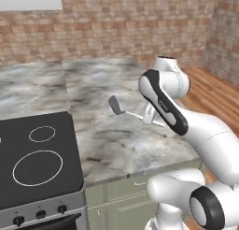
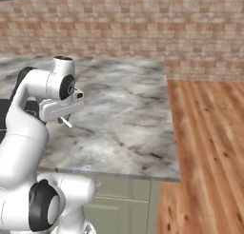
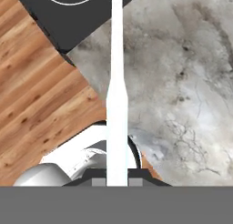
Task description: Put the squash and lemon wedge in the pot. Retrieve the spatula and lightly stir the vegetables in the pot.
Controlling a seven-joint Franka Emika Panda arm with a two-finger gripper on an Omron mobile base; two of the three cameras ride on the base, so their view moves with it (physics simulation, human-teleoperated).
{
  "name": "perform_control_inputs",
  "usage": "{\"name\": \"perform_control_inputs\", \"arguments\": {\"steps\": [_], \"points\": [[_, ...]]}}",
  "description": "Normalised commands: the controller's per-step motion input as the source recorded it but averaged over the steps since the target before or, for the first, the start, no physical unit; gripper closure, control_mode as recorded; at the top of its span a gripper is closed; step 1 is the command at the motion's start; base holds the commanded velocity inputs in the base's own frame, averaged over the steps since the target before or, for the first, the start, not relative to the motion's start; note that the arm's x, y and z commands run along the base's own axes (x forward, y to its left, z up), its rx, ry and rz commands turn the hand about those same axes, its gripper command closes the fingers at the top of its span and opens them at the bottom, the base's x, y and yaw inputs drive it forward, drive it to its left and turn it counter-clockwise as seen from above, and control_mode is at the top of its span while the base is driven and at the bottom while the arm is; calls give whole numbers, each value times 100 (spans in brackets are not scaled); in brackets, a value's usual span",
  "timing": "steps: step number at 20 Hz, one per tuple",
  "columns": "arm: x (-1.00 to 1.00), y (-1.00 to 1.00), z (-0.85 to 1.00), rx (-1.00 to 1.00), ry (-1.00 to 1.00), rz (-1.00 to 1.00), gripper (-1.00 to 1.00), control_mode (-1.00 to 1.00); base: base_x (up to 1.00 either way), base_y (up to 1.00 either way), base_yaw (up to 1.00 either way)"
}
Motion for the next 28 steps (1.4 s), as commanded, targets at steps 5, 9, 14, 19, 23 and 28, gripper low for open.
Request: {"name": "perform_control_inputs", "arguments": {"steps": [5,9,14,19,23,28], "points": [[0,0,0,0,0,0,100,100,-73,65,0],[0,0,0,0,0,0,100,100,-31,100,0],[0,0,0,0,0,0,100,100,7,100,0],[0,0,0,0,0,0,100,100,36,97,0],[0,0,0,0,0,0,100,100,47,44,0],[0,0,0,0,0,0,100,100,4,30,0]]}}
